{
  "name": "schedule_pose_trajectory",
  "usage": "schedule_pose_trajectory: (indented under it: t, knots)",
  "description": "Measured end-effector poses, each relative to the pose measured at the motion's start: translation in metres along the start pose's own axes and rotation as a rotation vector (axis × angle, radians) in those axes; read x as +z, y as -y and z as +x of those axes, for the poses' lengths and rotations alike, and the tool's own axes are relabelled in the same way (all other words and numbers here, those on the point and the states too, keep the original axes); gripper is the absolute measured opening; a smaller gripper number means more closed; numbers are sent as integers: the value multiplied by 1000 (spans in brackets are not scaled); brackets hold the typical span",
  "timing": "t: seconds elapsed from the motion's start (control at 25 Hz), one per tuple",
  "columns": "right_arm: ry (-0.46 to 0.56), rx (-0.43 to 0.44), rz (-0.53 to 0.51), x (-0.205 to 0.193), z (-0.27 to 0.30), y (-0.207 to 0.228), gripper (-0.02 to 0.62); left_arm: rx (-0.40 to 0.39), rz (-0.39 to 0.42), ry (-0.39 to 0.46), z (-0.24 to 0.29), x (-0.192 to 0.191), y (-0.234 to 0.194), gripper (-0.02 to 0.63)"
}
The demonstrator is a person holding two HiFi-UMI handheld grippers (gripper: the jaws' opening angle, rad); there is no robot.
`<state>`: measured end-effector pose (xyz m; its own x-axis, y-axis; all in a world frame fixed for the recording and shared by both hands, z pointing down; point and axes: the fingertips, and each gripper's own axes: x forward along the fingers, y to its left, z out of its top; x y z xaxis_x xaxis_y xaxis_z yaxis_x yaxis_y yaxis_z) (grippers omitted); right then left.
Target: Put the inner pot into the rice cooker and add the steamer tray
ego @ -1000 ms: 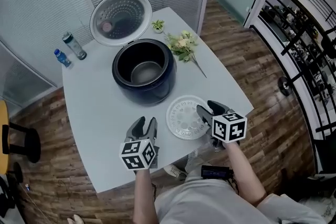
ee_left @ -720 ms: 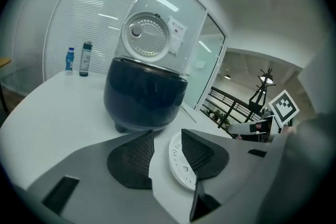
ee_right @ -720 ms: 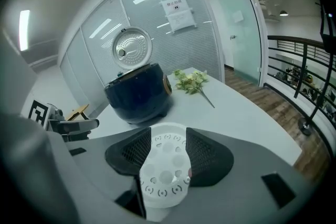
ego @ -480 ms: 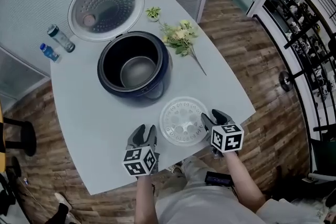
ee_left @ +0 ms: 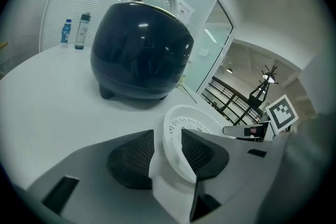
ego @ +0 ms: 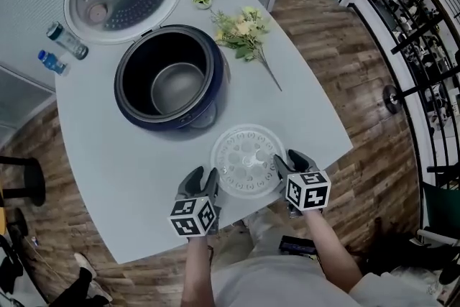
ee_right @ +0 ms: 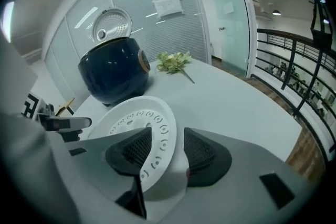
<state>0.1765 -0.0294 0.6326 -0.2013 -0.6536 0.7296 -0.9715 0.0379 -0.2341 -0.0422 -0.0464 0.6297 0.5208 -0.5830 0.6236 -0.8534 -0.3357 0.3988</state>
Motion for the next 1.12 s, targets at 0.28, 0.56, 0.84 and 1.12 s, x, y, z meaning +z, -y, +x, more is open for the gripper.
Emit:
schedule_pose_trajectory:
  t: [0.28,0.56,0.84,1.12]
  knots:
    - [-9,9,15,-15,11,1,196,-16,-3,-49,19,-17,5,170]
    - [11,10,42,-16,16,5,196,-13,-23,-57,28,-24,3,172]
    - [-20,55,70,-19,18,0,78,-69,-79,-62,31,-24,8,86]
    - [-17,64,64,-19,14,2,72,-52,-79,-80,29,-29,12,84]
